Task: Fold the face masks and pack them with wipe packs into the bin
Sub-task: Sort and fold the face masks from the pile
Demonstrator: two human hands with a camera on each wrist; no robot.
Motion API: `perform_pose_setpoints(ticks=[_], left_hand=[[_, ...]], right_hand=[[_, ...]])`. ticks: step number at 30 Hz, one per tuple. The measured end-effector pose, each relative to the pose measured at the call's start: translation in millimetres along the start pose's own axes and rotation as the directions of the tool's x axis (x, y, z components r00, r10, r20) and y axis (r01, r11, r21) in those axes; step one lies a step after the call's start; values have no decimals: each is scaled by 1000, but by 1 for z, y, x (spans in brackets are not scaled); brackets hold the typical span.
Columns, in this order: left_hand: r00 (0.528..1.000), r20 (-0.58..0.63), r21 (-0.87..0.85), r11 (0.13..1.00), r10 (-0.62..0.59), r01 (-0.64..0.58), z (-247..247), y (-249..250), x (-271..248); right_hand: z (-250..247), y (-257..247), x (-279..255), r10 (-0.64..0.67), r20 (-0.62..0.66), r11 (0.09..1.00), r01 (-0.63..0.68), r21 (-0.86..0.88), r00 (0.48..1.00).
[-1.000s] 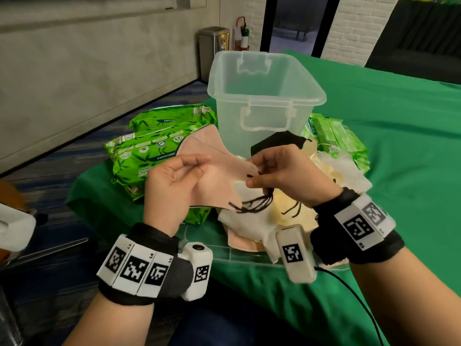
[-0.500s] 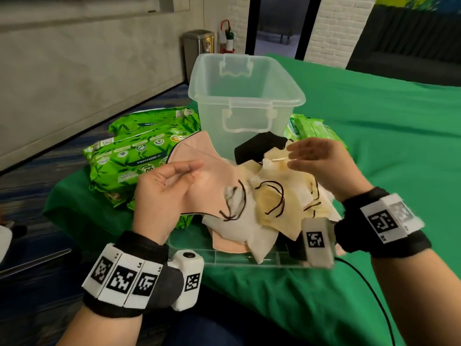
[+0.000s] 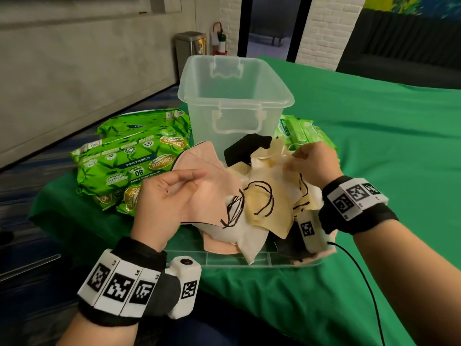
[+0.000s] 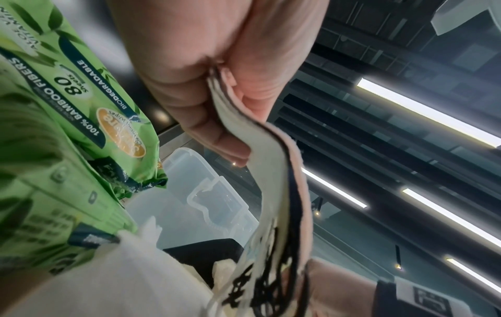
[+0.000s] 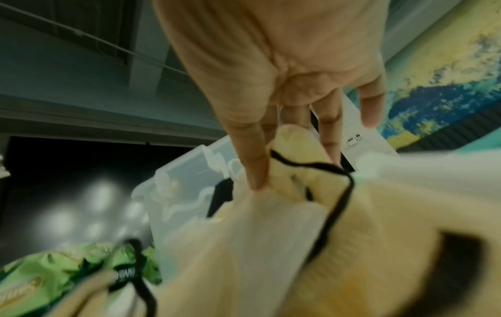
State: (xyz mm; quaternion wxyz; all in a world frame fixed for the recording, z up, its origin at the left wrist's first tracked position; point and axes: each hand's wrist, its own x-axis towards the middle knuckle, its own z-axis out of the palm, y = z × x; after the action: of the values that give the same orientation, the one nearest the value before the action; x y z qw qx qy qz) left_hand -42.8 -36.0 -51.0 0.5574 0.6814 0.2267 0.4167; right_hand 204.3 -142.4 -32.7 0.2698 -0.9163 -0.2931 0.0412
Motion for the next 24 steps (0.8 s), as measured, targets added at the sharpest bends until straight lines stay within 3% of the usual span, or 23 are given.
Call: perform_pose_setpoints(ticks=[5,9,11,16,24], left_hand=[[1000,-7,4,1000,-20,20,1,-2,1],[1000,-2,5,1000,-30,30,2,-1,1],[999,-2,9,999,-35,35,1,-1,0],[999,7,21,999,-45,44,-2,-1,-1],[998,11,29,997,-68,67,0,-2,-2]], right_hand=[[-26,-22,-6,-107,-192,979,138,153,976],[-34,-34,-5,-178,-273,960,228,163,945],[-30,-36,-7,-191,-230,962,229,149,954],[-10,-20,-10,-126,85,992,123,30,988],[-5,-13,-7,26,220,979,19,-202,975]])
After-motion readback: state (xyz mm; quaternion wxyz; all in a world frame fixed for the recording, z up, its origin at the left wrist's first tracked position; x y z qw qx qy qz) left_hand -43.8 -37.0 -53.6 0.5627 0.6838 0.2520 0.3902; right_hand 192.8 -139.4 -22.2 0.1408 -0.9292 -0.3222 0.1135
